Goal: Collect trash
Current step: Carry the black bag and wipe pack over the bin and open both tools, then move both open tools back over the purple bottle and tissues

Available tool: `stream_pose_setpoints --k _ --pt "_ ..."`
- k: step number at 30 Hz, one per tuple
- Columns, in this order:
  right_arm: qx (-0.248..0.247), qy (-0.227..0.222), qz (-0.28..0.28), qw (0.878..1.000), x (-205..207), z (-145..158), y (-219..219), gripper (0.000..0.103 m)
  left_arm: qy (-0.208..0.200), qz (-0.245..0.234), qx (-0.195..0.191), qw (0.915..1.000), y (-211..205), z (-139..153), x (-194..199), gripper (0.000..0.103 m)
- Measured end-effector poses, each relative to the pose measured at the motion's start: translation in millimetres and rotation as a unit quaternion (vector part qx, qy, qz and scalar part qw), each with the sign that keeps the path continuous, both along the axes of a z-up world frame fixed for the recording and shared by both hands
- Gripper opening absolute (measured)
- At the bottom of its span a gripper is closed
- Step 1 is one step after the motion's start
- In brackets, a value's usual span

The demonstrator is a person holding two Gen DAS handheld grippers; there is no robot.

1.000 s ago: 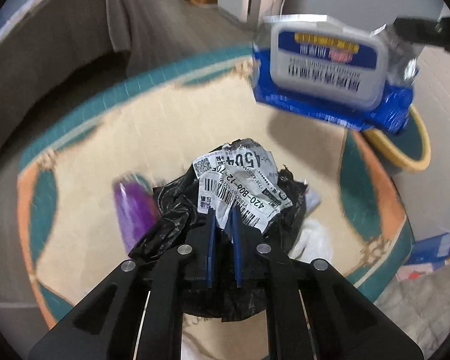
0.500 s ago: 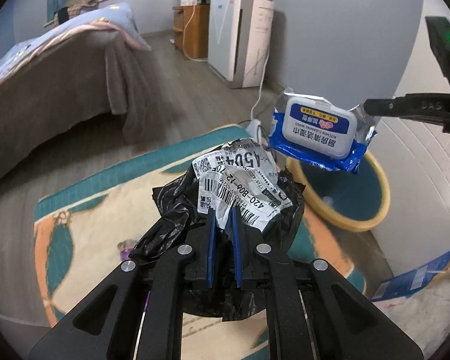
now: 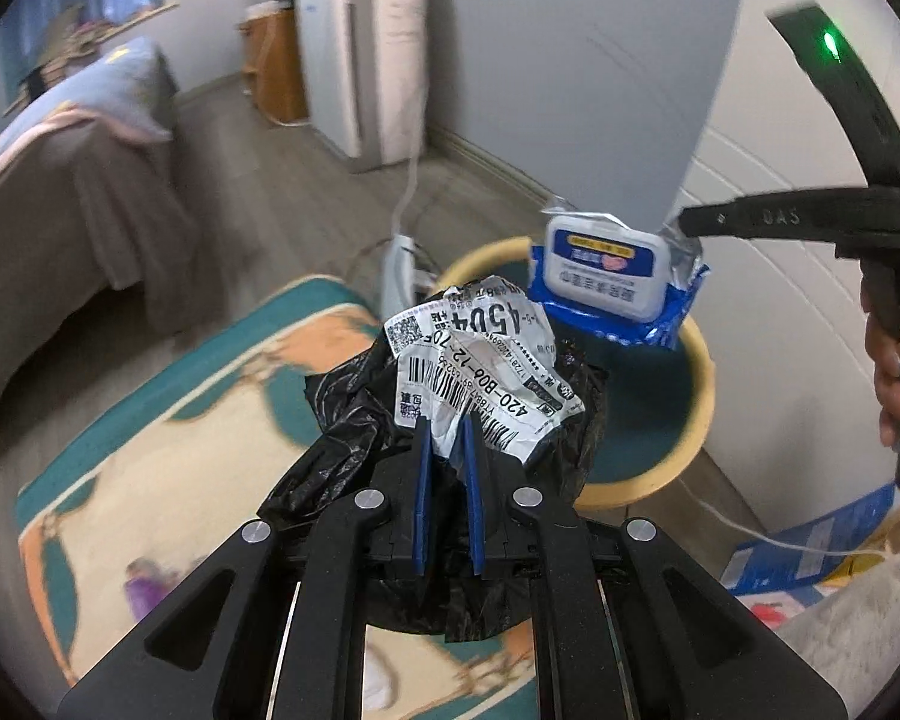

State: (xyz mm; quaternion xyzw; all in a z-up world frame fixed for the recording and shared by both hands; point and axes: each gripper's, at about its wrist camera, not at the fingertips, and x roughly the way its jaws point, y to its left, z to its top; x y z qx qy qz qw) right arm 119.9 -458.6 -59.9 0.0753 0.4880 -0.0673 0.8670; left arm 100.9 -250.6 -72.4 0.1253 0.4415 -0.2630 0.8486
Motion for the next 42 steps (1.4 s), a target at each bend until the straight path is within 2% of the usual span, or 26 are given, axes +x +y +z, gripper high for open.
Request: stream_pose_setpoints --k 4,7,9,13,14,15,17,18,19,20,22,25,28,33,37,42 --pt "-0.011 0.010 -0.017 1.000 -1 -9 -9 0.002 0.013 -0.019 0.017 0.9996 -38 -11 4 0.012" --pt "-0.013 0.009 -0.025 1.000 0 -10 -11 0.002 0.012 -0.026 0.014 0.9995 -52 -14 12 0.015" --pt "-0.017 0.003 -0.030 0.999 -1 -8 -11 0.003 0.003 -0.021 0.006 0.9998 -55 -12 19 0.032" --pt "-0.019 -0.001 -0.031 0.999 -1 -5 -9 0.004 -0.017 -0.010 -0.026 0.9995 -55 1 15 0.058" --pt "-0.019 -0.001 -0.029 0.999 0 -4 -8 0.004 -0.023 -0.007 -0.028 0.9993 -54 2 14 0.067" --pt "-0.018 -0.001 -0.028 0.999 1 -4 -7 0.009 -0.027 -0.004 -0.028 0.9992 -53 2 15 0.075" --pt "-0.018 -0.001 -0.022 1.000 2 -4 -2 0.027 -0.034 0.011 -0.031 0.9989 -45 6 14 0.085" --pt "-0.018 -0.003 -0.019 1.000 4 -3 -1 0.042 -0.034 0.017 -0.032 0.9988 -41 7 14 0.090" --pt "-0.017 -0.005 -0.015 1.000 5 -2 2 0.054 -0.033 0.023 -0.034 0.9986 -36 8 15 0.091" --pt "-0.015 -0.009 -0.011 1.000 5 1 6 0.060 -0.029 0.028 -0.034 0.9986 -30 9 16 0.093" --pt "-0.014 -0.014 -0.005 1.000 7 4 12 0.082 -0.024 0.039 -0.024 0.9987 -15 9 17 0.094" --pt "0.000 -0.031 0.010 0.999 8 13 26 0.095 -0.029 0.064 -0.009 0.9975 11 16 12 0.095" --pt "0.001 -0.042 0.028 0.999 10 21 44 0.097 -0.034 0.100 -0.008 0.9943 51 25 9 0.095" --pt "0.011 -0.041 0.055 0.998 13 26 76 0.097 -0.044 0.170 0.005 0.9845 121 38 3 0.096" --pt "0.007 -0.039 0.086 0.996 11 30 109 0.097 -0.049 0.229 0.022 0.9719 177 44 -9 0.096" --pt "0.032 -0.025 0.108 0.993 10 30 145 0.097 -0.040 0.281 0.008 0.9590 227 38 -31 0.097"
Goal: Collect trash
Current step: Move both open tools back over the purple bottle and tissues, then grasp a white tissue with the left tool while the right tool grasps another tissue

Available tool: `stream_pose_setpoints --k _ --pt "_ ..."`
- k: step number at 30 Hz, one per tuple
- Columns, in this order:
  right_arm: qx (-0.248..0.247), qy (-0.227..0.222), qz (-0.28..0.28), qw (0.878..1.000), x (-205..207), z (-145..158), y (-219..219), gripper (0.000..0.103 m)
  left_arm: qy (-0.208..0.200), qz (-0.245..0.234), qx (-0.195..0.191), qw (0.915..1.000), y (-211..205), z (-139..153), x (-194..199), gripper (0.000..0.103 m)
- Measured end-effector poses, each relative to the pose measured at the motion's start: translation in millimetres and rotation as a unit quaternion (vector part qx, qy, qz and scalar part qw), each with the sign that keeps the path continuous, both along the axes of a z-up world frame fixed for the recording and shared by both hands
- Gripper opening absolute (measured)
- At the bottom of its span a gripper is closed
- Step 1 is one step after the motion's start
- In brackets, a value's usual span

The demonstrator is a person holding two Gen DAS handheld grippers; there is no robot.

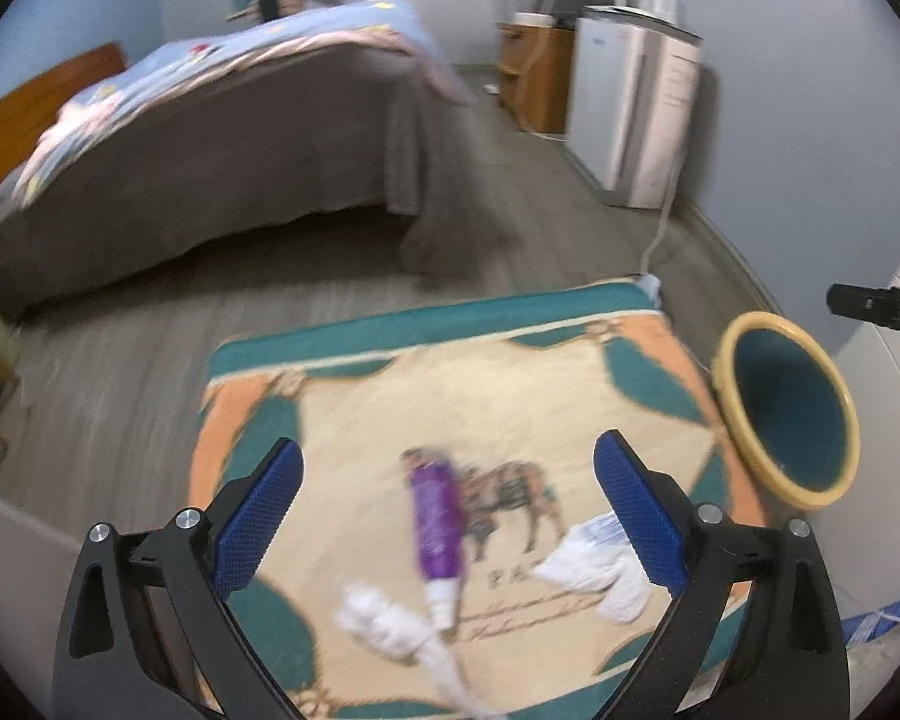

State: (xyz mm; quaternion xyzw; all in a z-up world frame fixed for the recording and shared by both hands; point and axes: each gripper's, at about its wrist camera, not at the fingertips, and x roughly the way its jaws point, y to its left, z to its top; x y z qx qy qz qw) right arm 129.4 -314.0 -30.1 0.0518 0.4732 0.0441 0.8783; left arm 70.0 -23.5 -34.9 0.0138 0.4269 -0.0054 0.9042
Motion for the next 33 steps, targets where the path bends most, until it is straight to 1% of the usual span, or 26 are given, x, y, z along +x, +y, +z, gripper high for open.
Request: stream_pose_setpoints --k 4,7,9,11,13,14,16,18,22,26,28,30,32,33 --pt "0.018 0.024 0.020 0.999 -2 -10 31 0.097 0.016 0.028 0.010 0.9994 24 -17 -11 0.097" --pt "0.001 0.040 0.042 0.998 -7 -22 57 0.097 0.027 0.036 0.021 0.9987 38 -31 -18 0.097" --pt "-0.015 0.046 0.057 0.997 -8 -30 71 0.097 0.039 0.035 0.022 0.9984 43 -44 -24 0.097" --pt "-0.023 0.066 0.068 0.995 -7 -44 80 0.097 0.066 0.028 0.026 0.9971 45 -62 -25 0.097" --pt "-0.021 0.104 0.079 0.991 -5 -63 89 0.097 0.085 0.023 0.029 0.9957 46 -77 -25 0.097" --pt "-0.025 0.113 0.083 0.990 -5 -69 91 0.097 0.096 0.020 0.025 0.9948 46 -85 -25 0.097" --pt "-0.052 0.135 0.091 0.985 -5 -83 96 0.097 0.123 0.015 0.021 0.9921 44 -99 -22 0.097" --pt "-0.067 0.150 0.103 0.981 -7 -94 101 0.097 0.134 0.008 0.029 0.9906 40 -107 -20 0.097" --pt "-0.072 0.183 0.116 0.974 -10 -115 109 0.097 0.158 -0.006 0.030 0.9869 33 -121 -20 0.097" --pt "-0.043 0.222 0.115 0.967 -12 -133 119 0.097 0.187 -0.013 0.022 0.9821 35 -133 -22 0.097" --pt "-0.035 0.234 0.122 0.964 -13 -139 127 0.097 0.197 -0.018 0.026 0.9799 36 -138 -22 0.096" --pt "-0.048 0.247 0.136 0.958 -15 -146 139 0.096 0.202 -0.016 0.028 0.9789 39 -140 -21 0.095" --pt "-0.060 0.258 0.143 0.953 -16 -153 148 0.094 0.209 -0.012 0.018 0.9778 45 -143 -20 0.095" --pt "-0.064 0.266 0.145 0.951 -16 -158 153 0.091 0.211 -0.011 0.014 0.9773 46 -144 -20 0.094"
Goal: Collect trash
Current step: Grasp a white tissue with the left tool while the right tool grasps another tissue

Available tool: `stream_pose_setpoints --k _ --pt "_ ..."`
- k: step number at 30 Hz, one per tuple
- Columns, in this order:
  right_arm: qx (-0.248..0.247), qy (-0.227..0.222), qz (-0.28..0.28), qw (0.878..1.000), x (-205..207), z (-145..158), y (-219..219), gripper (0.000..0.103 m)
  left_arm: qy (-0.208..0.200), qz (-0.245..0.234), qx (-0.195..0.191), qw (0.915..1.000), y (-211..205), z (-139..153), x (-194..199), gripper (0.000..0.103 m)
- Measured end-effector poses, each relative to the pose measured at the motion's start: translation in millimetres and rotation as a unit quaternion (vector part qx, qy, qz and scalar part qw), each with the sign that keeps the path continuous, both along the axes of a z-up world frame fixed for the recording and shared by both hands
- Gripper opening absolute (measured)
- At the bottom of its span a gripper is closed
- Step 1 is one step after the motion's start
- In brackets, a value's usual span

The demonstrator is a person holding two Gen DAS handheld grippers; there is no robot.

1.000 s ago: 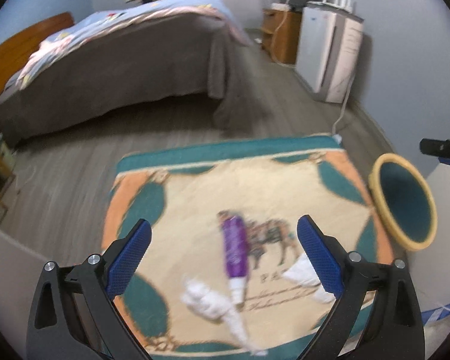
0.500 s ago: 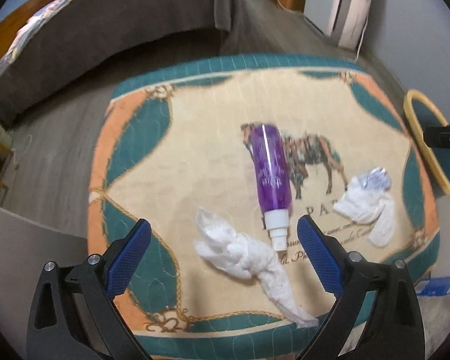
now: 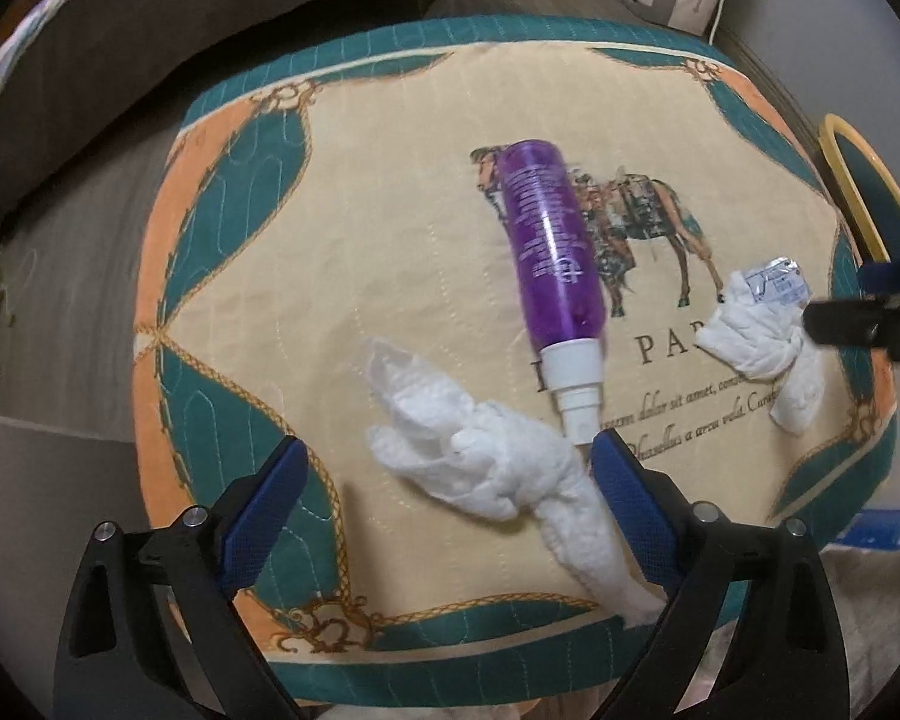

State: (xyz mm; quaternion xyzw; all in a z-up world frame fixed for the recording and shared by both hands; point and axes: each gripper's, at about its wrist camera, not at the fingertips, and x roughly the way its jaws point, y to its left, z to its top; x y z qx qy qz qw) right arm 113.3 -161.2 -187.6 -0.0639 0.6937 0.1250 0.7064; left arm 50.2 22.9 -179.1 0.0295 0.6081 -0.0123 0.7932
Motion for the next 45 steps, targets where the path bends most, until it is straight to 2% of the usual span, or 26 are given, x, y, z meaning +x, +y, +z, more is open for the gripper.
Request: stream_pose_setpoints --k 5,7,8,12,15,24,33,40,45 --pt "-0.034 0.033 0.029 0.998 -4 -22 19 0.077 0.015 -0.010 -0.005 0.9998 4 -8 0 0.094" --pt "-0.039 0.037 0.042 0.998 -5 -26 25 0.068 0.016 -0.016 -0.009 0.9997 4 -9 0 0.093" --pt "-0.041 0.041 0.048 0.997 -6 -28 29 0.057 0.018 -0.023 -0.010 0.9995 3 -10 1 0.091" --pt "-0.045 0.034 0.077 0.995 -10 -27 40 0.033 0.029 -0.038 -0.035 0.9983 1 -14 3 0.067" --pt "-0.025 0.031 0.079 0.996 -12 -22 46 0.028 0.024 -0.051 -0.040 0.9976 -4 -11 7 0.050" --pt "0.014 -0.003 0.068 0.998 -7 6 43 0.026 0.018 -0.052 -0.044 0.9975 -6 -7 8 0.043" --pt "0.040 -0.040 0.056 0.997 4 33 53 0.026 -0.007 -0.045 -0.017 0.9988 7 6 4 0.039" --pt "0.034 -0.084 0.050 0.995 15 41 55 0.026 -0.069 -0.015 0.002 0.9975 34 32 8 0.038" --pt "0.028 -0.135 0.056 0.989 18 56 59 0.026 -0.119 -0.022 0.013 0.9926 31 57 18 0.037"
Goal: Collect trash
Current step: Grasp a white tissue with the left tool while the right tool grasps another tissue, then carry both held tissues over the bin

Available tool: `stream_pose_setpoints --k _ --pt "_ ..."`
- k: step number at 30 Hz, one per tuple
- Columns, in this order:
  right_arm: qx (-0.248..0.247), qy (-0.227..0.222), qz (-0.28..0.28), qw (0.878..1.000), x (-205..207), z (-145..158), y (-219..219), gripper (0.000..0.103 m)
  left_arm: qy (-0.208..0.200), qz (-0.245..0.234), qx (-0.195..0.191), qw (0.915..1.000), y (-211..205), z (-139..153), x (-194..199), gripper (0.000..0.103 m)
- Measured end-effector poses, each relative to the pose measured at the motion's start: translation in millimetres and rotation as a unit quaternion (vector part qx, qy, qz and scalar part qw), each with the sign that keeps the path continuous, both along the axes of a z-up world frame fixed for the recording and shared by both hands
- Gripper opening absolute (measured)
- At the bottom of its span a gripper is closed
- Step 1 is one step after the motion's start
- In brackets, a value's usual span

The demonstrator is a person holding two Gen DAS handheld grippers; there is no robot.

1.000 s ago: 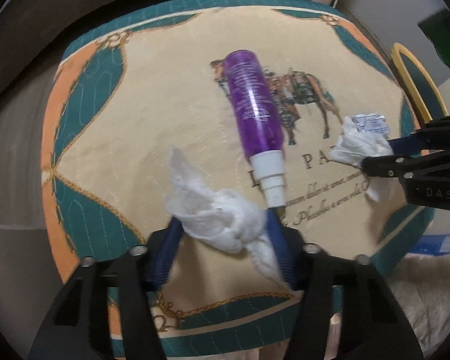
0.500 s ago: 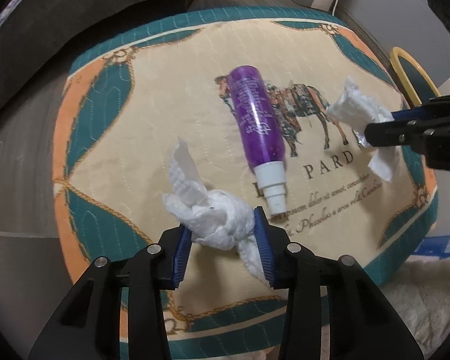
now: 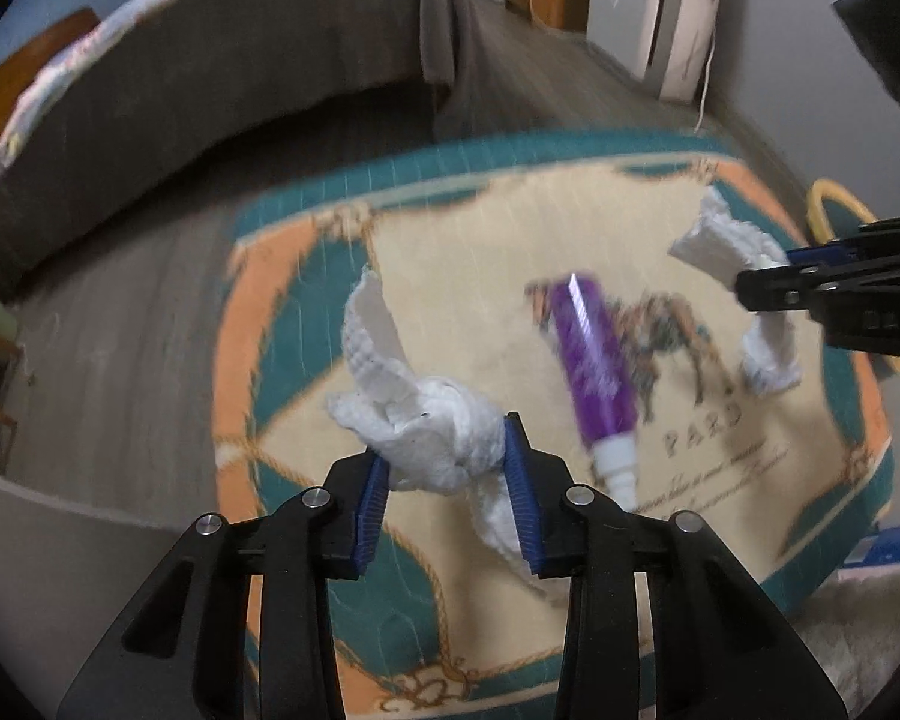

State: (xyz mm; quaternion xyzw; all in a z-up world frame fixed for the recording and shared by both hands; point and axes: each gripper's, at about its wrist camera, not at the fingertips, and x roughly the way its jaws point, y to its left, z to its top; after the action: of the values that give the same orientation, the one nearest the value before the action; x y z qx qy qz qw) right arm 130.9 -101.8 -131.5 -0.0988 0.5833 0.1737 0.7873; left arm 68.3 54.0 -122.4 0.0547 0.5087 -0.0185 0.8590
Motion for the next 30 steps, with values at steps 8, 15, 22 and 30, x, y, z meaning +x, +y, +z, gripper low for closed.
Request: stream_pose_setpoints --k 8,15,22,30 --pt "0.046 -0.059 -0.020 0.997 11 40 -16 0.026 -0.082 -0.018 -0.034 0.9959 -24 51 2 0.038" --pt "0.046 -0.081 -0.039 0.995 14 56 -56 0.026 -0.092 -0.036 -0.040 0.9943 -48 62 -1 0.038" --pt "0.056 -0.080 -0.069 0.993 16 59 -103 0.026 -0.077 -0.065 -0.025 0.9946 -85 52 2 0.038" --pt "0.056 -0.073 -0.103 0.990 18 54 -154 0.026 -0.072 -0.099 -0.019 0.9924 -130 47 9 0.038"
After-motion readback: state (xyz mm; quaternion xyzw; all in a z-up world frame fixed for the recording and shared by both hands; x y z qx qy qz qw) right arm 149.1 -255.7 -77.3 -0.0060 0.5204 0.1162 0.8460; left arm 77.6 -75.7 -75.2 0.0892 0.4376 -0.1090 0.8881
